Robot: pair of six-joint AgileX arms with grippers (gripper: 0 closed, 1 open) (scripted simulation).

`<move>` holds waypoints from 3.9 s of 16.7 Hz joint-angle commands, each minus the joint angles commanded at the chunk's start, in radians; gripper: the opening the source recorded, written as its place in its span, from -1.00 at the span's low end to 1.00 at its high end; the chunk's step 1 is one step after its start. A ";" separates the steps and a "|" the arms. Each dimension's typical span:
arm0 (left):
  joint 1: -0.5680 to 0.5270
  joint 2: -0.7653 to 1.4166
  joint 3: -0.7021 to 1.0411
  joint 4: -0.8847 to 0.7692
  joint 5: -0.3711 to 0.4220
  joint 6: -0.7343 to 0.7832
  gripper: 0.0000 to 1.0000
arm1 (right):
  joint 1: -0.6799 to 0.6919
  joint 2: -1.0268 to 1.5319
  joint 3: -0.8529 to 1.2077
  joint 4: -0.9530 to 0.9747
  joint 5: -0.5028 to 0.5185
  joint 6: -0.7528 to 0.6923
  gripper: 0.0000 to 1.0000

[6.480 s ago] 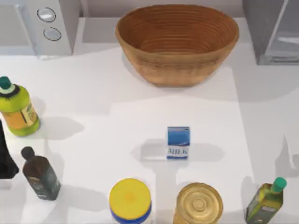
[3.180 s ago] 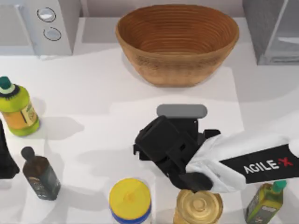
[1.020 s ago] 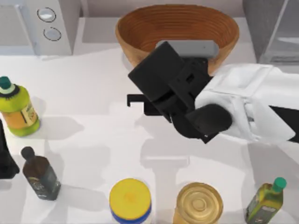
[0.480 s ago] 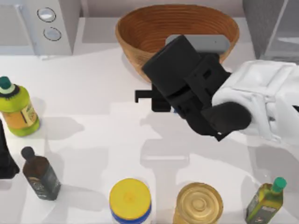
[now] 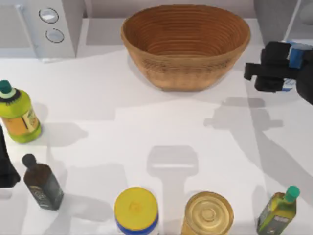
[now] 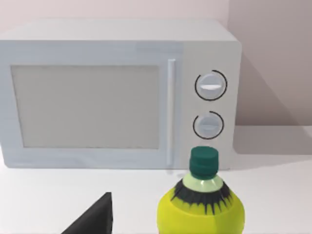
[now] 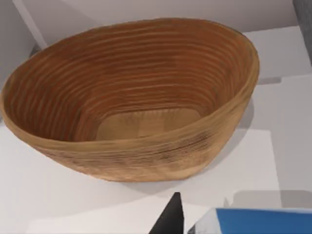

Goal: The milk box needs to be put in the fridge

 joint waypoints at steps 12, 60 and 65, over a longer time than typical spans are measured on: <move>0.000 0.000 0.000 0.000 0.000 0.000 1.00 | -0.578 -1.025 -0.809 0.262 -0.388 -0.431 -1.00; 0.000 0.000 0.000 0.000 0.000 0.000 1.00 | -0.907 1.171 0.231 1.371 -0.651 -0.454 -1.00; 0.000 0.000 0.000 0.000 0.000 0.000 1.00 | -0.891 1.276 0.509 1.232 -0.625 -0.453 -1.00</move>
